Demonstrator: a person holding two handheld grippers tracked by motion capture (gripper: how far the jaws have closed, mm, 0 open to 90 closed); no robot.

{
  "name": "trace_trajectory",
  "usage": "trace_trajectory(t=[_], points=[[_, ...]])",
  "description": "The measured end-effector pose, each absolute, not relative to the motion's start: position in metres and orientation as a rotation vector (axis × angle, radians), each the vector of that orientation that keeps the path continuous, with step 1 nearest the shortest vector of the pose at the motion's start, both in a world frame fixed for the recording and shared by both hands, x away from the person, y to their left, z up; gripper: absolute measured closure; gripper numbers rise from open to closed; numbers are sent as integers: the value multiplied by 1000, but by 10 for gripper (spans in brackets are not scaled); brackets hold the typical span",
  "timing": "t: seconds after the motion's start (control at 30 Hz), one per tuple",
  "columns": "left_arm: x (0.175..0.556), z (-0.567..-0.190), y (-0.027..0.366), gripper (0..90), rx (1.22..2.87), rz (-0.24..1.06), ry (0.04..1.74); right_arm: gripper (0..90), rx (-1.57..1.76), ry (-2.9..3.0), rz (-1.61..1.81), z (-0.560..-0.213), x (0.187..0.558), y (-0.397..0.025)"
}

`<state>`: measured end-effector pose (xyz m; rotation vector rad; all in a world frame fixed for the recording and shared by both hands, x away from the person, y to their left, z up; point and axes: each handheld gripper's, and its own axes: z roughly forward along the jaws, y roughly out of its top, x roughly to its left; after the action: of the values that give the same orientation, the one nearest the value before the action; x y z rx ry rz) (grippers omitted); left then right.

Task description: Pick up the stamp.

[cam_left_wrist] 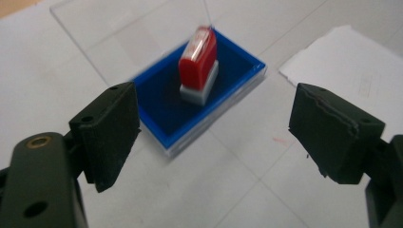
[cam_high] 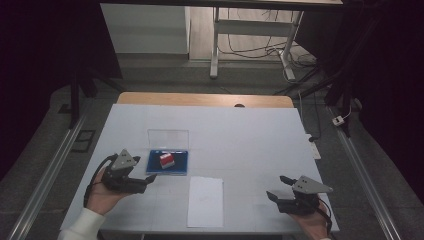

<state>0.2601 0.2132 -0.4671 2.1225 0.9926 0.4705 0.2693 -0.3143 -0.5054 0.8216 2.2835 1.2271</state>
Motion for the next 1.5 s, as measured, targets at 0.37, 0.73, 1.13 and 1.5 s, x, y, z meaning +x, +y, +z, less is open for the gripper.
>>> trace_trajectory(t=[0.37, 0.73, 1.13, 1.5], points=[[284, -450, 204, 183, 2176, 472, 940, 248, 826, 2291, 1223, -508, 269, -312], [305, -444, 200, 197, 2206, 459, 928, 248, 826, 2292, 1220, -509, 269, -311], [330, -444, 192, 222, 2250, 424, 897, 248, 825, 2305, 1221, -510, 270, -309], [344, -456, 180, 271, 2318, 359, 863, 248, 837, 2314, 1213, -511, 270, -310]])
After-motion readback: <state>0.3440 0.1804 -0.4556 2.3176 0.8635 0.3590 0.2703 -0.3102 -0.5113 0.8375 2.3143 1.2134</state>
